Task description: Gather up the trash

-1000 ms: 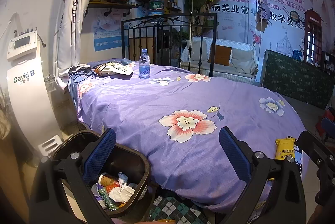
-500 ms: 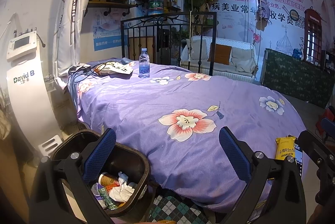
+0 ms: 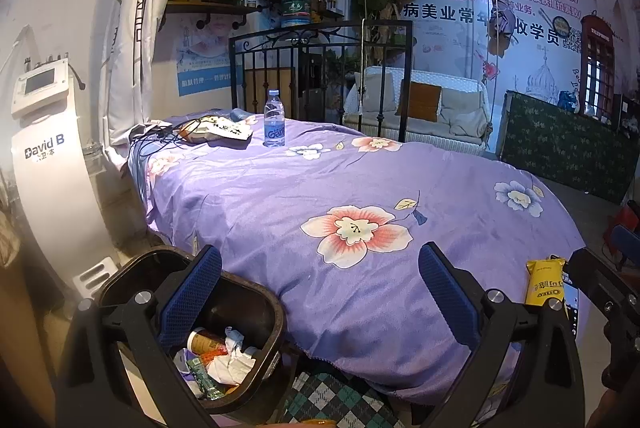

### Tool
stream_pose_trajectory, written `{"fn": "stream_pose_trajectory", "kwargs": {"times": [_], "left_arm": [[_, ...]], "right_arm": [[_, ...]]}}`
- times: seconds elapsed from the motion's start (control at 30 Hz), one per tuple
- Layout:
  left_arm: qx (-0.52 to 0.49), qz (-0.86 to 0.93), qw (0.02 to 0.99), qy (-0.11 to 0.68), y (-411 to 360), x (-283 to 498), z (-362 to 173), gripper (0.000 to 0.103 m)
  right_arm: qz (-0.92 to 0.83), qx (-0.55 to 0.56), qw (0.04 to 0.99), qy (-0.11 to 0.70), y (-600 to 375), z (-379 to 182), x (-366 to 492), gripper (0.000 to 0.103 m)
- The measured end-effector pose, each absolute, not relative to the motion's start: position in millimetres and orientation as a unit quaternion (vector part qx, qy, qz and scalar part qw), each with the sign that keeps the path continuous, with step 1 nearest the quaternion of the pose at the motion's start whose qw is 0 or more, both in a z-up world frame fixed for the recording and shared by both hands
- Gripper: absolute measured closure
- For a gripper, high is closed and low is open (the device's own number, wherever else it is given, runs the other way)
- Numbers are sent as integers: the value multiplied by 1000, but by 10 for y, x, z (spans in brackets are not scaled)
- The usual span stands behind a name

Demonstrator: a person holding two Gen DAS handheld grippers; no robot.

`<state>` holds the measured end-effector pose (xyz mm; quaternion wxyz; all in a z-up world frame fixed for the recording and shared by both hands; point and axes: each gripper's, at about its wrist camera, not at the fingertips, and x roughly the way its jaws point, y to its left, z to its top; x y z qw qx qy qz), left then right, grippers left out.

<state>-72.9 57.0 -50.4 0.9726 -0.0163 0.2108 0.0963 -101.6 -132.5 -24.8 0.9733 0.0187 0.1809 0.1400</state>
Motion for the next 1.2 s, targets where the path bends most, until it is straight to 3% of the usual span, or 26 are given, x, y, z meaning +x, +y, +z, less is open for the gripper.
{"fn": "stream_pose_trajectory", "kwargs": {"times": [1.2], "left_arm": [[-9, 95, 972, 213, 585, -693, -538, 6]], "right_arm": [[140, 26, 971, 193, -1247, -292, -962, 5]]}}
